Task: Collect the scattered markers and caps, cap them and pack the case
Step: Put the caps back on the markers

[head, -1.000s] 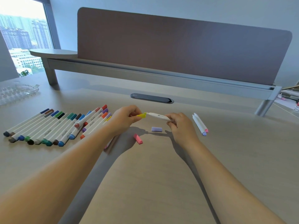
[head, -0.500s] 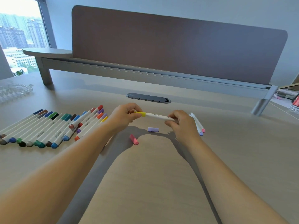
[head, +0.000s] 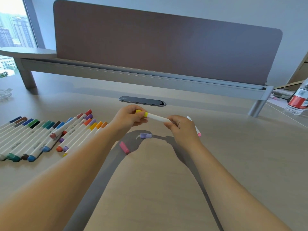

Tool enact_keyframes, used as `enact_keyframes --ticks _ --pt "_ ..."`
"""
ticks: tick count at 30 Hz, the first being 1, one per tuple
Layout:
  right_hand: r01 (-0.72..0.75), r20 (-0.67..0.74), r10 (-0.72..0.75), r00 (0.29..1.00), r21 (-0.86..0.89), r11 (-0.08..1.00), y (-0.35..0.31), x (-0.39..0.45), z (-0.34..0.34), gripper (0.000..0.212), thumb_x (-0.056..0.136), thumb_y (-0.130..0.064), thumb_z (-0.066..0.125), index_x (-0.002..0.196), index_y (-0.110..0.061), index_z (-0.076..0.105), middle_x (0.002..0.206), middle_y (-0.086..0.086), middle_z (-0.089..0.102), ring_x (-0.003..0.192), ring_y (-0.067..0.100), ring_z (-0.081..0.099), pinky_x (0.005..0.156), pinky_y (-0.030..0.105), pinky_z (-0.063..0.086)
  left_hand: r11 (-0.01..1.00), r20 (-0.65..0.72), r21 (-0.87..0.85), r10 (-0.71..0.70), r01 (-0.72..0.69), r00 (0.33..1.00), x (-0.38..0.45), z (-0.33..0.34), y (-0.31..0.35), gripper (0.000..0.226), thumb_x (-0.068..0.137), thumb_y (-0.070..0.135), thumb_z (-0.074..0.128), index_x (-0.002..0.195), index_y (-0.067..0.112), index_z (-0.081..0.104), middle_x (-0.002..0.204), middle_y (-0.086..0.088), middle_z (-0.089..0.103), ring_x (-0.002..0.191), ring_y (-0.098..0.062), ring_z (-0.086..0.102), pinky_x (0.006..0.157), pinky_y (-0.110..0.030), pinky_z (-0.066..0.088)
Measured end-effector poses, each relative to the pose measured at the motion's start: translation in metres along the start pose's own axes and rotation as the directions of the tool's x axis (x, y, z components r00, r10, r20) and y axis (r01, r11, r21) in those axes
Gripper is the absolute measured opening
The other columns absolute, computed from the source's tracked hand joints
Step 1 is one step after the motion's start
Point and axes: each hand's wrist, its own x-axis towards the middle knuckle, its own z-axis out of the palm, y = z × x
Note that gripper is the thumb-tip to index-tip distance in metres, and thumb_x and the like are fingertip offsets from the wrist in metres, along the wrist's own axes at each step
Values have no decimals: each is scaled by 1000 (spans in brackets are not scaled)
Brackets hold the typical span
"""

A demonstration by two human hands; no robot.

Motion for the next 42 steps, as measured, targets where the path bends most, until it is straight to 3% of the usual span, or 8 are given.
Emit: enact_keyframes --ticks 5,10,21,23,26,31,38,42 --pt "-87 -47 82 995 -108 990 10 7 1 36 98 -15 38 70 -4 59 73 5 55 70 18 48 67 28 37 937 -18 -321 -149 136 989 13 21 10 23 96 3 40 117 13 37 86 -13 57 77 -23 61 75 -34 53" --pt "-247 -133 209 969 -454 856 37 20 -5 36 91 1 35 122 -2 52 133 16 47 121 32 43 98 35 35 995 -85 41 -92 96 992 30 14 0 30 98 21 38 124 5 35 90 -8 60 61 -15 47 59 -23 45" --pt "-257 -41 287 957 -579 773 34 32 5 48 92 2 33 139 -11 35 147 16 30 132 31 36 98 35 38 809 -111 572 -88 136 990 28 -18 -22 39 94 9 44 133 11 40 124 -14 52 104 -27 55 84 -31 46" --pt "-258 -33 292 956 -573 778 33 32 9 46 90 3 35 134 -9 41 141 15 38 126 29 43 78 34 43 738 -113 662 -76 132 991 24 -23 -23 41 93 9 46 134 13 40 131 -13 49 111 -28 53 88 -28 45" --pt "-263 -51 271 961 -466 845 30 31 15 18 88 1 38 102 -2 49 109 16 54 91 27 51 49 26 26 607 -98 787 -56 112 994 18 -32 -24 39 94 7 45 132 12 45 134 -11 47 118 -27 49 97 -27 42" --pt "-252 -59 251 966 -21 967 19 28 15 25 93 -8 42 113 -3 55 98 9 57 84 21 50 70 29 39 445 -73 892 -27 77 997 7 -38 -26 39 93 6 47 131 14 47 136 -10 42 123 -27 42 104 -29 37" --pt "-355 32 381 924 437 826 15 24 7 25 98 -8 36 118 -7 51 86 2 54 58 12 54 42 16 51 474 149 869 22 -142 989 7 -12 -17 36 92 35 49 125 22 55 133 -3 47 122 -23 40 102 -34 36" --pt "-372 50 398 916 480 795 22 19 1 24 98 -11 39 115 -2 54 73 0 50 54 11 45 41 13 44 342 278 905 -22 -254 960 7 9 -18 34 91 40 49 121 27 59 125 -1 53 117 -22 42 98 -34 39"
